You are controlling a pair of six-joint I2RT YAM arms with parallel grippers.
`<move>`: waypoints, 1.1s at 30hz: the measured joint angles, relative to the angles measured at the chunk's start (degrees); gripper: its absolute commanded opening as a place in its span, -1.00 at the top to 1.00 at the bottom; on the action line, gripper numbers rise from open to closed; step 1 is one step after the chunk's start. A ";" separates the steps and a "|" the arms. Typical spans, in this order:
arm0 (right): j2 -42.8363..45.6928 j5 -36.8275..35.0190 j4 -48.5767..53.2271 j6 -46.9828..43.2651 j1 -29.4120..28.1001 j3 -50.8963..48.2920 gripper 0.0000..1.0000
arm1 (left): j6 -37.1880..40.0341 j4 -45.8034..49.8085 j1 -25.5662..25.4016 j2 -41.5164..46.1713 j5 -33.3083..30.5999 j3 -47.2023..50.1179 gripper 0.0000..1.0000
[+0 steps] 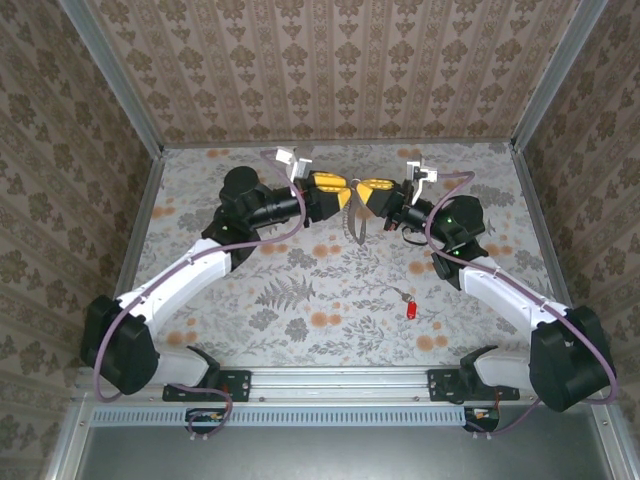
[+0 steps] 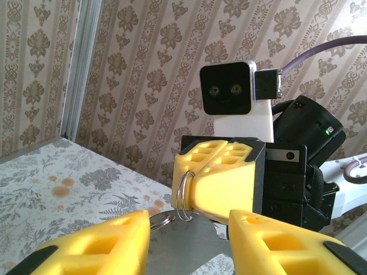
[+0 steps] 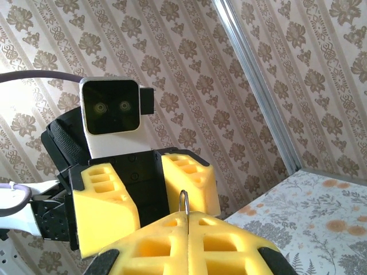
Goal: Put the keys on the keyring
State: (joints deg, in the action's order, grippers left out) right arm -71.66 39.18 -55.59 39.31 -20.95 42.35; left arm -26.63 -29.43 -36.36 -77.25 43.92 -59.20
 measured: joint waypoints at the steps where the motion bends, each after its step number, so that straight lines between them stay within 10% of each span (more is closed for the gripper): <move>1: 0.00 -0.02 -0.02 0.00 0.00 0.02 1.00 | -0.15 -0.15 0.00 -0.31 0.02 0.00 0.17; 33: -0.22 0.00 0.07 -0.02 -0.02 0.00 1.00 | -0.39 -1.09 -1.18 -1.51 0.17 -1.09 0.33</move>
State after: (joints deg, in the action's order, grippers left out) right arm -71.88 39.18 -55.53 39.29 -20.97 42.35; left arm -27.03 -30.52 -37.54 -78.76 44.10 -60.29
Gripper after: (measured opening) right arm 0.066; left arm 0.362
